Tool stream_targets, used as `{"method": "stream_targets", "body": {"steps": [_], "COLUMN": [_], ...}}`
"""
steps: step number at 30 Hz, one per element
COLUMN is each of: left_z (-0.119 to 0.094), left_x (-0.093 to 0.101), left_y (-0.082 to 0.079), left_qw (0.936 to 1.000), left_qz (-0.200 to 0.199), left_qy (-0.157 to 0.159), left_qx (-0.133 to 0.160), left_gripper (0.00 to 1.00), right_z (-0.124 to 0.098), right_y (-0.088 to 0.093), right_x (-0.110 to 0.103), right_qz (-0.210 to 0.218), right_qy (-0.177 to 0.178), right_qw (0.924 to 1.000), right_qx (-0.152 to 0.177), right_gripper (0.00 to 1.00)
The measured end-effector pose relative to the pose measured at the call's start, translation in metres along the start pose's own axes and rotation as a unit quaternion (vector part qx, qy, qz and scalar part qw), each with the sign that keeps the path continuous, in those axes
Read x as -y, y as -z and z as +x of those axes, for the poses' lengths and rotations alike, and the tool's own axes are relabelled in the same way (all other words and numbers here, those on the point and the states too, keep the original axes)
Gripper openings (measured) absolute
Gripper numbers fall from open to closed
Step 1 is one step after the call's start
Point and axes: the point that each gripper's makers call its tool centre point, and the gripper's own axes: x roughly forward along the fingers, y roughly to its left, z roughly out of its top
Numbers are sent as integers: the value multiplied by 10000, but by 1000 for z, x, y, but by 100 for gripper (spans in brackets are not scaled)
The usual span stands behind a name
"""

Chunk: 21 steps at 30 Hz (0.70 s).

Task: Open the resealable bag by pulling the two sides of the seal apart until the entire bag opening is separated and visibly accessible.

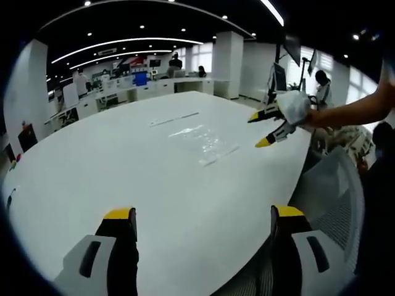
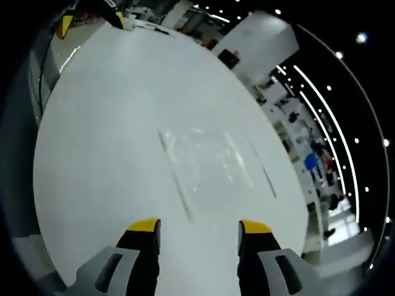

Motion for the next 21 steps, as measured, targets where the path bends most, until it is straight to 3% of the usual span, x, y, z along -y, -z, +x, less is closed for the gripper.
{"method": "stream_targets", "body": {"steps": [21], "left_z": [12], "left_x": [-11], "left_y": [7], "left_qw": [9996], "left_qz": [-216], "left_qy": [-85], "left_qx": [-166], "left_gripper": [86], "right_z": [40], "right_y": [1], "right_x": [-1], "right_qz": [-642], "right_qy": [-361], "right_qw": [9972], "right_qx": [-107], "right_gripper": [29]}}
